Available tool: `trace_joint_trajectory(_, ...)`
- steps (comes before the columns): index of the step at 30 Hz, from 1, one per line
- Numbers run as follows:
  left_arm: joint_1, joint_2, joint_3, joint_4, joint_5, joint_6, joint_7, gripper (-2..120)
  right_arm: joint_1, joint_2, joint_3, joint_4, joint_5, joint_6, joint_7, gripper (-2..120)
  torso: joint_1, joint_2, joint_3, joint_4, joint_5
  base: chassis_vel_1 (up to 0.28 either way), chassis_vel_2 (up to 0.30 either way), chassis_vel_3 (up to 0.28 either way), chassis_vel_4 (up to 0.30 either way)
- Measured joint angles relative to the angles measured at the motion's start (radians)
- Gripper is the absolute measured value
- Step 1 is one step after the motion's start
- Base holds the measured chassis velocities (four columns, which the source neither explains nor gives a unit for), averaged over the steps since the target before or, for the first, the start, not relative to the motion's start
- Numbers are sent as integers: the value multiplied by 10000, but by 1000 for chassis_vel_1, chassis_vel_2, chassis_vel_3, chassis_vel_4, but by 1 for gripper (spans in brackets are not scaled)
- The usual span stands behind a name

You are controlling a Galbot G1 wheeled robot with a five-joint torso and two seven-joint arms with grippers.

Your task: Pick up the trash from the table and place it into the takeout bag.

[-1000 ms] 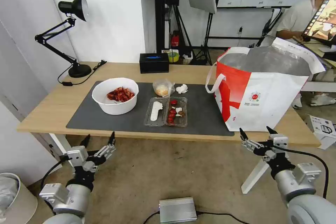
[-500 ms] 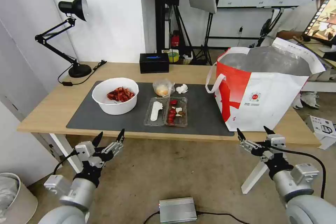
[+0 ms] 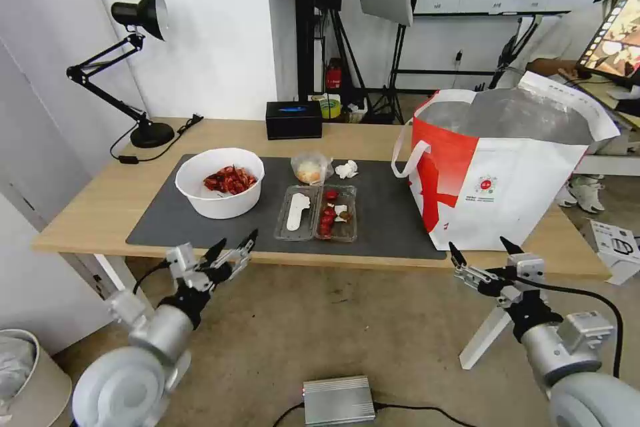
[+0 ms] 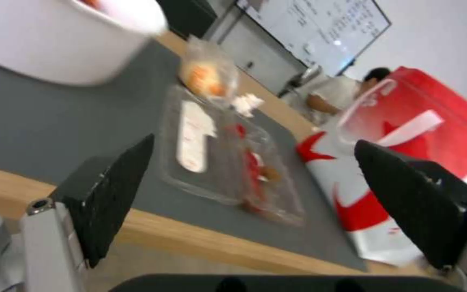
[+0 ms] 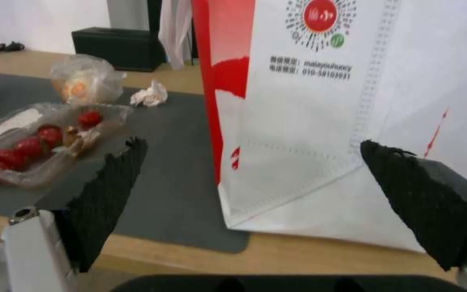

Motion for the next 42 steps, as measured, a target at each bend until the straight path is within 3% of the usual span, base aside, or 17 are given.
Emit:
trace_joint_trajectory(9,-1021,158,782,586,-1472,235,-792,100,-140,77,31,132,-22,-23,47,100,0,0,0,0,0,0,0,0,0)
trace_joint_trajectory(11,-1573,273,1171,702,-2128,254,-1501,100,-185,110,76,170,-42,-27,59,100,-1,1,0,1,-1,0,0,0,0)
trace_joint_trajectory(16,-2299,277,1591,716,-2827,320,-2136,100,-183,92,152,163,-25,-31,90,100,0,0,0,-1,3,0,0,0,0)
trace_joint_trajectory(25,-2937,-183,2316,858,-3111,477,-2824,100,-258,46,171,206,-18,-37,103,100,-1,1,-1,1,1,0,0,0,0)
trace_joint_trajectory(31,-3538,-702,3025,1305,-3187,603,-3811,100,-261,52,184,122,8,-37,116,100,-1,1,-1,1,0,0,0,0,0)
trace_joint_trajectory(42,-4144,-1039,3366,1946,-3272,621,-4998,100,-247,162,149,17,6,-22,161,100,0,0,0,1,0,0,0,0,0)
